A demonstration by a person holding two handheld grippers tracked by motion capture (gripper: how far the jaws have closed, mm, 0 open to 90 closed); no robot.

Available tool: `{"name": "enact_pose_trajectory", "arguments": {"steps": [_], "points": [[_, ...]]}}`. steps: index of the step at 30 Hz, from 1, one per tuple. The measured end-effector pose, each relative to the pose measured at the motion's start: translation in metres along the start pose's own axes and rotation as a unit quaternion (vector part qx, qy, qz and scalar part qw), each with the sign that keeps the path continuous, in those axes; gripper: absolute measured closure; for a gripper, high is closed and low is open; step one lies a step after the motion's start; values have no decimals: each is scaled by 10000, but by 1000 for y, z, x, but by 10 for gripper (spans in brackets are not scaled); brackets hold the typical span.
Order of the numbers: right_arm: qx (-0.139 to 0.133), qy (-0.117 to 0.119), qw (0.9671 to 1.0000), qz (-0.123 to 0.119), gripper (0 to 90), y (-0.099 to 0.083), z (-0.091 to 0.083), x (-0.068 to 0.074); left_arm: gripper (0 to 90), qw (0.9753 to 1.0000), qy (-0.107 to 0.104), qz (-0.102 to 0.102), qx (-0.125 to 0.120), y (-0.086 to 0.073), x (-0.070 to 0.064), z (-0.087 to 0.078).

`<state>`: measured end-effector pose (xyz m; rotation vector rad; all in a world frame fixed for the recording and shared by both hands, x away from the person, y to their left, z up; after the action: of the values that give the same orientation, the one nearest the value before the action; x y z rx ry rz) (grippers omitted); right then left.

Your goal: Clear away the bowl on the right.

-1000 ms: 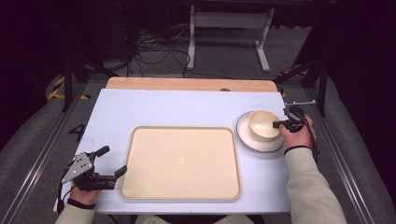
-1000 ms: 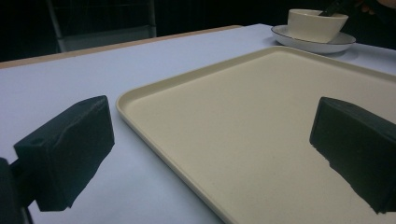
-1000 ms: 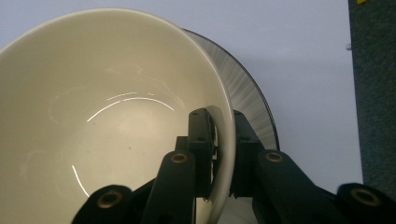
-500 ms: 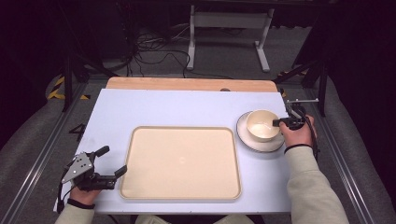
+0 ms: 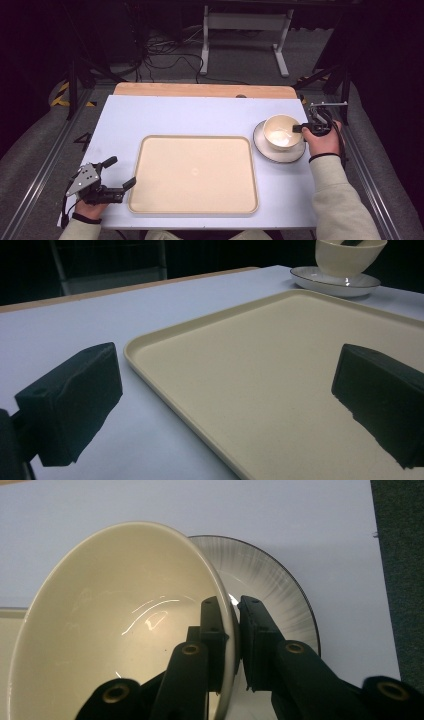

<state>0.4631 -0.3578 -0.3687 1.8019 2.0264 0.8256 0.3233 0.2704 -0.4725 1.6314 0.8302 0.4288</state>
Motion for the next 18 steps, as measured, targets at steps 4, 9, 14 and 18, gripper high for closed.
{"name": "enact_pose_trajectory", "arguments": {"steps": [4,9,14,18], "points": [[-48,21,10000,35,815,2,-8,6,4,10000,9,-4,-14,0,0,0],[-56,83,9999,71,814,3,-15,11,4,10000,0,-4,-12,0,0,0],[-59,112,9998,122,814,6,-24,17,4,10000,-4,-1,-3,0,0,0],[-41,140,9999,48,814,7,-30,23,4,10000,-3,-1,-3,0,0,0]]}}
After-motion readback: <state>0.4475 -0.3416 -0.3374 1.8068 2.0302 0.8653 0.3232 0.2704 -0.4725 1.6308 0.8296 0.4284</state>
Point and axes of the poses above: each handheld gripper's, and its own axes: z roughly forward along the jaws, y roughly out of its top, x roughly to its left, the point moved 1 cm from there along z, roughly forward along the jaws, and after that the axes turned 7 degrees about -z, right-handed, at the moved point
